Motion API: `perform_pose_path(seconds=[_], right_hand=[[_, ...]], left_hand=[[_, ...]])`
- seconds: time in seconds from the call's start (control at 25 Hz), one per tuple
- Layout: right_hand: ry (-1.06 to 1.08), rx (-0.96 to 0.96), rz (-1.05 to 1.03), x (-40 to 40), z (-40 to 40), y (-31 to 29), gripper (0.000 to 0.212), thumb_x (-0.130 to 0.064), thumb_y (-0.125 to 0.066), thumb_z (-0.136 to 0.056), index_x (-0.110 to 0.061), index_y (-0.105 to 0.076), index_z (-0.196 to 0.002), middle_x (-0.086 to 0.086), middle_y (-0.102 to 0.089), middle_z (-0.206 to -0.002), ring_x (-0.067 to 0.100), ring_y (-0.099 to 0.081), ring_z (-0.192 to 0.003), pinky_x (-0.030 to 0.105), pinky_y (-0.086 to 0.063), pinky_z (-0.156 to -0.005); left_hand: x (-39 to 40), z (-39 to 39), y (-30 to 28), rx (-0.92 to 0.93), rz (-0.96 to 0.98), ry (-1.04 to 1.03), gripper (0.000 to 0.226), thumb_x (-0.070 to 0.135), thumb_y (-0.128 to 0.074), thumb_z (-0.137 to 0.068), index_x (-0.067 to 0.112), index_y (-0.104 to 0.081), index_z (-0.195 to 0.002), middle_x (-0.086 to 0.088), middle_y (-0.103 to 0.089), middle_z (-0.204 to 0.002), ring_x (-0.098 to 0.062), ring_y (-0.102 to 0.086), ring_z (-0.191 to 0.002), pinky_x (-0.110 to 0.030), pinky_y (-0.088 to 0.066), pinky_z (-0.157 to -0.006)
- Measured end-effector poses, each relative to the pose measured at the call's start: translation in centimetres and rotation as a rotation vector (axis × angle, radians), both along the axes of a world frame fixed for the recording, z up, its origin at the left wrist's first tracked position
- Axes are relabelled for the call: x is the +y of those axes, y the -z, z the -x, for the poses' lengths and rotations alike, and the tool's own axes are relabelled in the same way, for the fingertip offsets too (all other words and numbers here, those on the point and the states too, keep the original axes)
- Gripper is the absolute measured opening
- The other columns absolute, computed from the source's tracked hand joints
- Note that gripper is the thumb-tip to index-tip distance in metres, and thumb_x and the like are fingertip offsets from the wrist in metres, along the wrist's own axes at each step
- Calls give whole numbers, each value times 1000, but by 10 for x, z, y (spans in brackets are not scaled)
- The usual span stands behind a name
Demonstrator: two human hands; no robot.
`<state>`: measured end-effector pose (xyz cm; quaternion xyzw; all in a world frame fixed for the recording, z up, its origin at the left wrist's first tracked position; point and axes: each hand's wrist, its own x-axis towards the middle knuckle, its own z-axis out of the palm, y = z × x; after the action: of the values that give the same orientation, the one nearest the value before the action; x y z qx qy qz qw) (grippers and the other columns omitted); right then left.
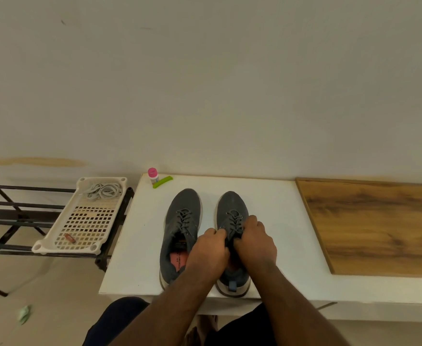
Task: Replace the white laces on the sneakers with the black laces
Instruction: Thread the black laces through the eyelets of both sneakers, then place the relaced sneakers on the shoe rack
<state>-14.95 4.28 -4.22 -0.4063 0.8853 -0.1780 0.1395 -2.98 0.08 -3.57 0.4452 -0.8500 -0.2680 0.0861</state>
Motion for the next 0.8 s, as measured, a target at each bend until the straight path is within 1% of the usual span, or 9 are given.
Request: perform_pose_path(seconds=[0.12,0.2,0.28,0.36,0.4,0.48,0.6,0.72,0.8], right_hand=[[77,-94,-33,-4,-1,-2,34,-40,-54,-90,-21,-42,-115,2,-52,-105,21,-57,-81,36,-52,-68],[55,-151,4,2,0,1,41,-39,-58,-87,-22,-42,-121,3,-53,-112,23,-59,-93,37,-53,-73],[28,-195,-27,9,1,3,46,-36,-59,-88,-22,-42,-128,5,-54,-116,25,-59,-99,36,-53,-78],[5,-175,-62,13,0,4,41,-32,-53,-91,-20,-45,-129,4,-56,-112,23,-61,-96,38,-56,-82],[2,-161,-61,12,-1,4,37,-30,-51,-92,-20,-47,-128,4,-57,-111,23,-62,-95,39,-56,-84],[-12,-148,-32,6,-6,2,35,-28,-47,-94,-20,-49,-128,5,-58,-112,24,-62,-98,39,-56,-86],[-69,-212,15,-2,-16,-2,42,-28,-52,-94,-21,-48,-136,6,-61,-122,25,-62,-106,39,-53,-94],[-1,-359,57,6,-20,-5,55,-34,-66,-85,-20,-44,-134,4,-62,-116,23,-62,-101,33,-50,-82],[11,-445,-41,14,-27,-3,64,-36,-67,-81,-22,-38,-137,2,-60,-109,24,-61,-96,33,-47,-79]], left_hand=[[-5,-6,-3,-18,-18,33,24,30,-49,-96,17,-57,-115,-4,-56,-110,-17,-54,-95,-28,-44,-83],[-8,-16,-7,72,-7,19,26,33,-51,-97,21,-63,-116,0,-61,-110,-14,-56,-100,-30,-46,-89],[-11,-28,-14,217,87,-92,24,28,-52,-96,25,-67,-114,4,-64,-110,-14,-56,-104,-30,-45,-92],[-13,-42,-21,170,228,-280,27,27,-54,-94,29,-64,-118,6,-63,-117,-18,-54,-111,-34,-43,-93],[-15,-51,-20,99,221,-400,32,30,-55,-91,31,-60,-123,5,-60,-123,-21,-52,-115,-39,-42,-93],[-25,-72,-12,-20,-54,-613,50,42,-59,-84,28,-49,-132,-1,-54,-128,-27,-50,-118,-44,-41,-96],[-32,-88,3,7,-508,-631,65,42,-67,-78,15,-44,-133,-8,-56,-116,-28,-57,-104,-46,-51,-95],[-26,-85,-1,166,-626,-623,63,16,-68,-79,20,-39,-135,-8,-56,-112,-29,-58,-100,-45,-54,-85],[-22,-84,-3,261,-693,-624,68,8,-66,-79,25,-36,-137,-6,-55,-110,-32,-58,-100,-45,-54,-78]])
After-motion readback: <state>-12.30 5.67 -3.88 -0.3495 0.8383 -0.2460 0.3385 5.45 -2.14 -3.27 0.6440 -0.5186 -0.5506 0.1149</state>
